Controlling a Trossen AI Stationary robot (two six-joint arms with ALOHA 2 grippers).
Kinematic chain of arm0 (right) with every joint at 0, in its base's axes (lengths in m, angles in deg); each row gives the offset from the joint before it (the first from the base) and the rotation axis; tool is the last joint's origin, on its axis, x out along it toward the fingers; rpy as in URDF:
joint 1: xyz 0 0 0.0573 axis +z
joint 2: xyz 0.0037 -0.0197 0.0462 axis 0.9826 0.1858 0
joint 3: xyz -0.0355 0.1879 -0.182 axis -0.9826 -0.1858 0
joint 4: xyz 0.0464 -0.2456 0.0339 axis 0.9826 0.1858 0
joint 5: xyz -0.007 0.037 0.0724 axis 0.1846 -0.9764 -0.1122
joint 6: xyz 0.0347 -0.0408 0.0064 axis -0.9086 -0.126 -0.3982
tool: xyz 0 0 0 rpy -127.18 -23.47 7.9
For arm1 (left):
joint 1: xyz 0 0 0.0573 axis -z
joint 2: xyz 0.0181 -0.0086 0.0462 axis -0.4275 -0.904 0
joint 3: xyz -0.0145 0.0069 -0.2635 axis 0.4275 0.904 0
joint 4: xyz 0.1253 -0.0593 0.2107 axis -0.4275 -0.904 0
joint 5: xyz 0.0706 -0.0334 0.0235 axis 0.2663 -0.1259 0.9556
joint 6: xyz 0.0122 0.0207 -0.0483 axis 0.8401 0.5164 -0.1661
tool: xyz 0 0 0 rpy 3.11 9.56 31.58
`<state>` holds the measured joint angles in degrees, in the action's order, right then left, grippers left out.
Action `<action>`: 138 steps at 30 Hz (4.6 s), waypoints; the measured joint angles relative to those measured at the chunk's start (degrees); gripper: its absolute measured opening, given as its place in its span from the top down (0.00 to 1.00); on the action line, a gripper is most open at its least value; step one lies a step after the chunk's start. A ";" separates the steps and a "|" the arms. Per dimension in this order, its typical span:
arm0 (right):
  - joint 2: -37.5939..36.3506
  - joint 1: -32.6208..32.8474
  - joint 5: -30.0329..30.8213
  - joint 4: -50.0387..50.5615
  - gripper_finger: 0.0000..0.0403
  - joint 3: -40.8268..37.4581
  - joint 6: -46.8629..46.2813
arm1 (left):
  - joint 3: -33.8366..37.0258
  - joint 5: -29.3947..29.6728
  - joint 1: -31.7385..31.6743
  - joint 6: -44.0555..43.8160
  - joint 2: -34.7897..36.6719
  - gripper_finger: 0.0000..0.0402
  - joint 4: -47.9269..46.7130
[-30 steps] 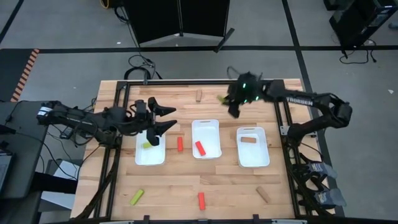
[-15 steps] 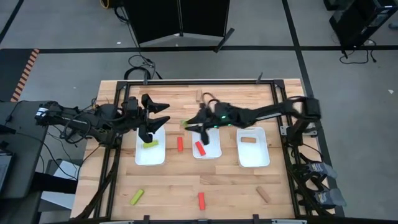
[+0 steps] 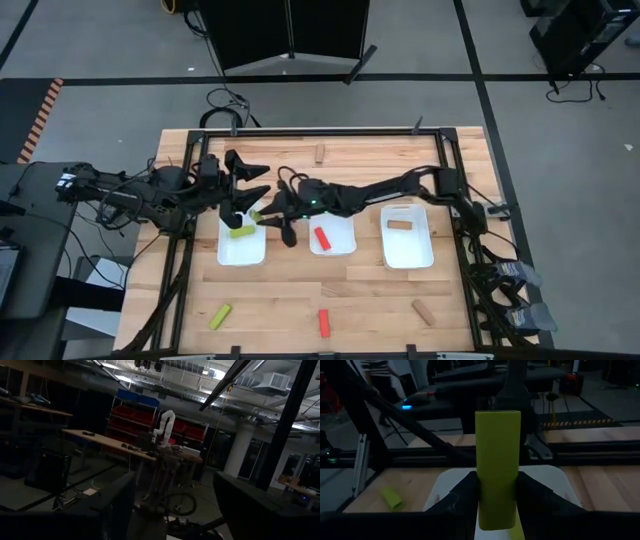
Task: Sort blocks
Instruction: Put the top green block into the left white bin, then put the top brown block into the right white bin
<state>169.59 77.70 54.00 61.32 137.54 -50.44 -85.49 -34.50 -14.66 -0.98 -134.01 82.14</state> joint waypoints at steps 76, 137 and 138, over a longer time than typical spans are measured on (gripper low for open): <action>-85.06 16.12 60.30 9.55 0.39 -64.13 21.78 | -36.66 -2.98 -6.38 -54.91 -54.39 0.47 -77.44; -84.70 17.38 60.28 4.73 0.44 -64.13 22.90 | -84.57 -26.71 -45.19 -25.60 -92.99 0.13 -85.40; -84.70 17.38 60.28 4.75 0.44 -64.13 22.90 | -85.65 -26.67 -45.21 -25.51 -93.97 0.14 -86.72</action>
<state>84.90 95.08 114.27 66.07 73.41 -27.54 -171.14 -61.17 -59.87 -26.49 -227.98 -4.58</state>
